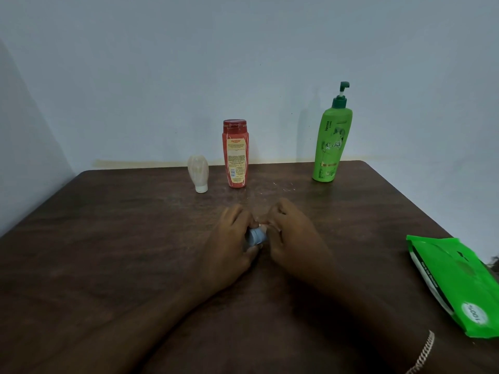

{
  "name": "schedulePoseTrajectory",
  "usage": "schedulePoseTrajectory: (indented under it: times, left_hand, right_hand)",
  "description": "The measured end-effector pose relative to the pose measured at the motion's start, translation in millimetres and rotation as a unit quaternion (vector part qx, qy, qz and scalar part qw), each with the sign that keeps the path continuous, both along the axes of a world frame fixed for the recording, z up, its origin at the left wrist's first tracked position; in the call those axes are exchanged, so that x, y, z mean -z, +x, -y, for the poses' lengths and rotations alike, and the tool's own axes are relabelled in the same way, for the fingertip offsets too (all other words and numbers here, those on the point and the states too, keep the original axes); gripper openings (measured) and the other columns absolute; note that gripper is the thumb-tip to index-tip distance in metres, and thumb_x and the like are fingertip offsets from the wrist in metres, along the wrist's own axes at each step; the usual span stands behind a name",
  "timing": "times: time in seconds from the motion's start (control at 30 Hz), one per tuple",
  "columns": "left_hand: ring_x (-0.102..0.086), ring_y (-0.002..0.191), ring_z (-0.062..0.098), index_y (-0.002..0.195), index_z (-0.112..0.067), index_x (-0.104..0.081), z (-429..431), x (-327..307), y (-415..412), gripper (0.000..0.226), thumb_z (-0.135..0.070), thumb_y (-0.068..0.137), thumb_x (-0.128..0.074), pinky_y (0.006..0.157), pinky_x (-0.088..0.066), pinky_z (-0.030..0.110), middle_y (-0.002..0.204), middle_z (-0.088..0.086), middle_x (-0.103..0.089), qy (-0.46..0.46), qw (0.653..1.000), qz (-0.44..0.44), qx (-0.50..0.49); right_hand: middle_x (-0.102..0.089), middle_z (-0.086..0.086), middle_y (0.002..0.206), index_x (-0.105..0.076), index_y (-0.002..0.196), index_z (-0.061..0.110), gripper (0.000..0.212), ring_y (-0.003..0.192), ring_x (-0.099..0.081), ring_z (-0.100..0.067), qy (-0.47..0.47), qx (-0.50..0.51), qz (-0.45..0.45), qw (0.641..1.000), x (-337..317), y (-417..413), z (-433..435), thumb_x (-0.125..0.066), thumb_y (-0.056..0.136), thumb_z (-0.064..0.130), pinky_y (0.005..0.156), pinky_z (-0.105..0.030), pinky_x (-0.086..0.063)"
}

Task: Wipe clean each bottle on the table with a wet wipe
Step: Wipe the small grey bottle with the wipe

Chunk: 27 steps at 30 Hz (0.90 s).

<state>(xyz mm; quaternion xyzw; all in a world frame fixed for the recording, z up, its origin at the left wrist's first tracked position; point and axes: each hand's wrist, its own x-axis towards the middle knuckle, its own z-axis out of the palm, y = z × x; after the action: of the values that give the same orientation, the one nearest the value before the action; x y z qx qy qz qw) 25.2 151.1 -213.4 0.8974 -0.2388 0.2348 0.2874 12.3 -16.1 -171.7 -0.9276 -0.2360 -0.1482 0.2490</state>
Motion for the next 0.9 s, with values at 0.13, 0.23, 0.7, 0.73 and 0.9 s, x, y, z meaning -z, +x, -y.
schedulePoseTrajectory:
  times: [0.13, 0.23, 0.7, 0.73, 0.9]
  left_hand:
    - [-0.052, 0.084, 0.005, 0.091, -0.027, -0.053, -3, 0, 1, 0.038, -0.024, 0.073, -0.086, 0.067, -0.044, 0.019, 0.096, -0.011, -0.051, -0.045, 0.998, -0.052, -0.013]
    - [-0.056, 0.082, 0.003, 0.092, -0.025, -0.057, -5, -3, 2, 0.035, -0.031, 0.073, -0.086, 0.064, -0.046, 0.015, 0.093, -0.013, -0.058, -0.085, 0.993, -0.085, -0.024]
    - [-0.042, 0.090, 0.008, 0.097, -0.013, -0.060, 1, -5, -4, 0.037, -0.015, 0.069, -0.083, 0.073, -0.040, 0.021, 0.100, -0.001, -0.054, 0.084, 0.992, 0.089, 0.030]
    - [-0.042, 0.090, 0.010, 0.098, -0.011, -0.060, 2, -5, -4, 0.036, -0.014, 0.070, -0.083, 0.072, -0.040, 0.022, 0.099, 0.002, -0.056, 0.111, 0.986, 0.116, 0.035]
    - [-0.053, 0.094, 0.026, 0.113, -0.006, -0.055, 5, -4, -4, 0.029, -0.015, 0.087, -0.063, 0.072, -0.051, 0.037, 0.107, 0.013, -0.060, 0.192, 0.956, 0.213, 0.059]
  right_hand:
    - [-0.052, 0.002, 0.097, -0.069, 0.098, 0.014, 0.013, 0.078, -0.053, -0.010, 0.016, -0.051, 0.034, 0.998, 6, -2, 11, -0.059, 0.092, 0.018, 0.065, -0.024, -0.047]
    - [-0.051, 0.006, 0.096, -0.071, 0.092, 0.014, 0.015, 0.076, -0.051, -0.004, 0.005, -0.067, 0.039, 0.997, 11, -4, 11, -0.059, 0.094, 0.024, 0.065, -0.011, -0.040]
    - [-0.045, 0.003, 0.086, -0.073, 0.100, 0.008, 0.016, 0.076, -0.044, -0.012, 0.014, 0.097, 0.031, 0.995, -1, 16, 27, -0.067, 0.085, 0.008, 0.059, -0.011, -0.022]
    - [-0.044, 0.003, 0.086, -0.072, 0.097, 0.006, 0.013, 0.077, -0.044, -0.012, 0.016, 0.098, 0.027, 0.995, -2, 15, 27, -0.066, 0.086, 0.007, 0.060, -0.011, -0.023]
    - [-0.044, 0.002, 0.094, -0.062, 0.085, 0.012, 0.002, 0.081, -0.047, -0.011, 0.010, 0.004, -0.002, 1.000, -7, -6, 7, -0.062, 0.085, 0.010, 0.068, -0.020, -0.036]
